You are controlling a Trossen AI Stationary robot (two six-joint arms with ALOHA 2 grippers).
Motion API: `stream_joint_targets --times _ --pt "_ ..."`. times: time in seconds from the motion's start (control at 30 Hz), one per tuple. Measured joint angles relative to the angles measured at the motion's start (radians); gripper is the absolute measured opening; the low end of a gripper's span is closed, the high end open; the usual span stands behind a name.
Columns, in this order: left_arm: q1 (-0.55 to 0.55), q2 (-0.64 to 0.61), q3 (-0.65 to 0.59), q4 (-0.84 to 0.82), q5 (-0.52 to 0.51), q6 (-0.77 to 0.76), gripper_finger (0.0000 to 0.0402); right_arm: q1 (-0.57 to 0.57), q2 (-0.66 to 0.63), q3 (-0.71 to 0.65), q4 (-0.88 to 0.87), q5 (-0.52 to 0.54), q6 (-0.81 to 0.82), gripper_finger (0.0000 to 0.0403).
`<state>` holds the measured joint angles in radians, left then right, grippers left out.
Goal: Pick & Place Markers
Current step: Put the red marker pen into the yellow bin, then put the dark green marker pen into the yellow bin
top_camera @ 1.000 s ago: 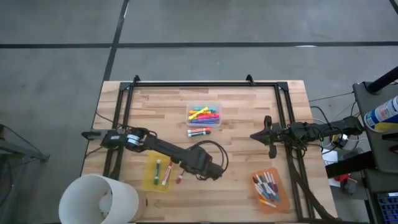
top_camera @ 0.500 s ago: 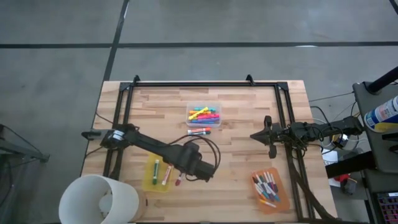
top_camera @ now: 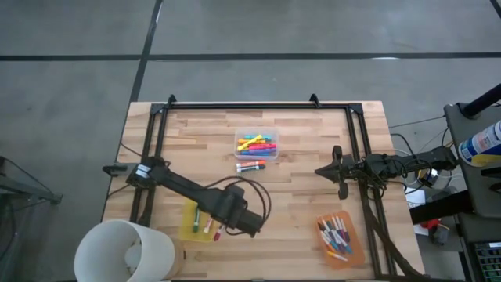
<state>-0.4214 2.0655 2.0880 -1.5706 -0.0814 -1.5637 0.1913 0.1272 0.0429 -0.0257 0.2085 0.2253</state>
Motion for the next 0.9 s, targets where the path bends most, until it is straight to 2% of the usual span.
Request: stream_joint_targets --times 0.43,0.57,0.77,0.9 --pt "-0.007 -0.040 -0.355 -0.001 0.127 -0.037 0.0043 0.000 0.000 0.000 0.000 0.000 0.000 0.0009" --pt "-0.005 -0.042 -0.430 -0.002 0.146 -0.052 0.0046 0.000 0.000 0.000 0.000 0.000 0.000 0.0009" --pt "-0.002 -0.043 -0.463 0.002 0.147 -0.017 0.0115 0.000 0.000 0.000 0.000 0.000 0.000 0.0009" --pt "0.001 -0.043 -0.464 -0.001 0.144 -0.006 0.0145 0.000 0.000 0.000 0.000 0.000 0.000 0.0009"
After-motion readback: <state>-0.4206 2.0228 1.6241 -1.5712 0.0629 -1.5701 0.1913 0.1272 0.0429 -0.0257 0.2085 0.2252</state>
